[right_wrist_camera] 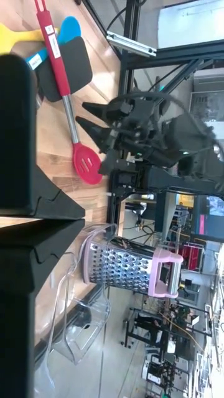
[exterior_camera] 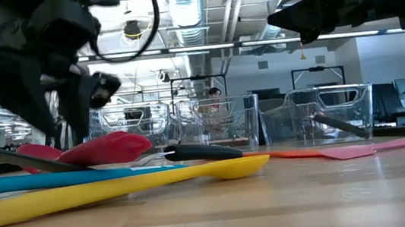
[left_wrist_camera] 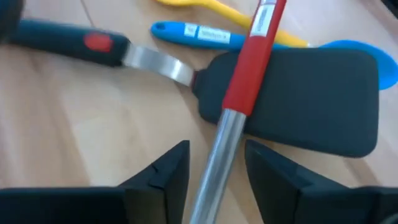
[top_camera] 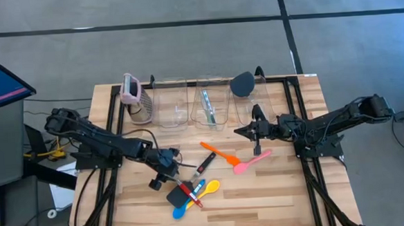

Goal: Pick & Place Kitchen Items
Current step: Put the red serving spoon into the left transparent bin

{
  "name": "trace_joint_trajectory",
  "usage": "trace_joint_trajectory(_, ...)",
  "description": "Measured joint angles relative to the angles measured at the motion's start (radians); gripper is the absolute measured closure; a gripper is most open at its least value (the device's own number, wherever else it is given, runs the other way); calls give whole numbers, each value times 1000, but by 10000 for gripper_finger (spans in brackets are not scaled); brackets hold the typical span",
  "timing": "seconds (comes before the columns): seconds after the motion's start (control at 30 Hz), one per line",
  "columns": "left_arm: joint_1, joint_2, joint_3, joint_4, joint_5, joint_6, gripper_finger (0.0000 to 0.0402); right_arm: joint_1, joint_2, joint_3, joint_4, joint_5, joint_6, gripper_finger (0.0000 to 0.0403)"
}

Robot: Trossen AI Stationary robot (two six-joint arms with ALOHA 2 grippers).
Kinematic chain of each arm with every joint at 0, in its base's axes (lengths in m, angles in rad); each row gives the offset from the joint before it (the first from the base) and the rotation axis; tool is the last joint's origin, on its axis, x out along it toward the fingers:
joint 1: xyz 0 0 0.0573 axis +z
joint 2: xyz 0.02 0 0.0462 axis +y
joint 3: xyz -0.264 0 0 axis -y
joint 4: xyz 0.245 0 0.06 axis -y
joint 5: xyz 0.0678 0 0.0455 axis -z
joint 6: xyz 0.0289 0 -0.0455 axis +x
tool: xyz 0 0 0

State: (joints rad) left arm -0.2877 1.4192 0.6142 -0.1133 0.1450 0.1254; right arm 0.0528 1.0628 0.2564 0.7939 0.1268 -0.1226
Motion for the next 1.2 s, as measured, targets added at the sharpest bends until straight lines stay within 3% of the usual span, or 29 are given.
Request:
trace_joint_trajectory(0.37,3,138,-27,101,43,-28,214,0,0,0,0,0,0,403)
trace_joint_trajectory(0.6,3,209,-23,166,47,-24,213,0,0,0,0,0,0,403)
trace_joint_trajectory(0.77,3,196,-24,174,44,-31,241,0,0,0,1,0,0,403)
trace_joint_trajectory(1.2,3,173,-26,138,30,-55,368,0,0,0,4,0,0,403)
